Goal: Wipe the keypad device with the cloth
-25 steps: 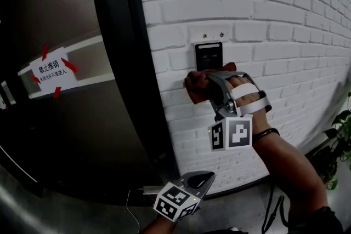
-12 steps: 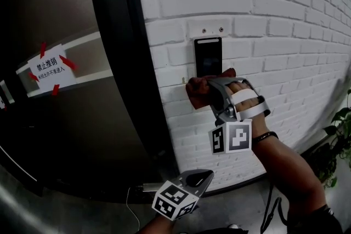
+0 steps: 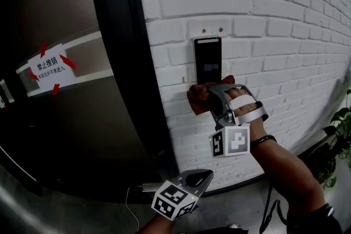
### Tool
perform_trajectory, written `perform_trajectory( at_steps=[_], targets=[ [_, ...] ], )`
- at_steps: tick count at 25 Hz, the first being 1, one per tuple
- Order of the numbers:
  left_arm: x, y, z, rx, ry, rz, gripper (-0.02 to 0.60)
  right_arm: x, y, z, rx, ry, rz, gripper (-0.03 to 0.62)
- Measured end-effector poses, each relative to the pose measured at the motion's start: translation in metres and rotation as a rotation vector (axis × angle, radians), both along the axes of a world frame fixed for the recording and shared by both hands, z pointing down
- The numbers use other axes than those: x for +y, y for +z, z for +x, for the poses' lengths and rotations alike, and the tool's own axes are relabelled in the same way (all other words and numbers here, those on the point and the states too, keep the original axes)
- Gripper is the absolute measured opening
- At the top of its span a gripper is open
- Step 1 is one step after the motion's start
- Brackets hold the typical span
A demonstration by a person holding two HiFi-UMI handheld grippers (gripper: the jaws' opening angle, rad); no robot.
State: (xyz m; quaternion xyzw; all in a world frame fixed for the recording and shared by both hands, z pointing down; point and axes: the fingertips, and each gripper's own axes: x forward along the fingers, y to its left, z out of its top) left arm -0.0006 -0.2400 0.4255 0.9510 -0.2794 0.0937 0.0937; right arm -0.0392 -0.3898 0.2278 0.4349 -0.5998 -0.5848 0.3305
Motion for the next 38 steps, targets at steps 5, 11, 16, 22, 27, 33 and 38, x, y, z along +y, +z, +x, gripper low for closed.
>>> perform_trajectory(
  at_steps=[5,11,16,22,27,33,38],
  targets=[
    [0.001,0.002,-0.002,-0.001,-0.006,0.002,0.017,-0.001,0.009,0.001,0.014,0.005,-0.017,0.051],
    [0.002,-0.001,-0.006,0.004,-0.013,0.008,0.017,0.000,0.014,0.000,0.040,0.007,-0.064,0.051],
    [0.002,0.001,-0.008,0.008,-0.018,0.007,0.017,-0.016,0.056,0.005,0.130,0.032,-0.154,0.051],
    [0.006,-0.001,-0.007,0.011,-0.009,0.006,0.017,0.008,0.028,0.006,0.094,0.009,-0.129,0.051],
    [0.005,-0.002,-0.007,0.017,-0.010,0.007,0.017,0.028,-0.036,0.008,0.025,-0.011,-0.019,0.051],
    [0.003,-0.003,-0.007,0.017,-0.013,0.009,0.017,0.033,-0.091,0.007,0.016,0.002,0.079,0.051],
    [0.001,-0.002,-0.008,0.010,-0.017,0.019,0.017,0.025,-0.127,-0.005,0.044,0.030,0.177,0.051]
  ],
)
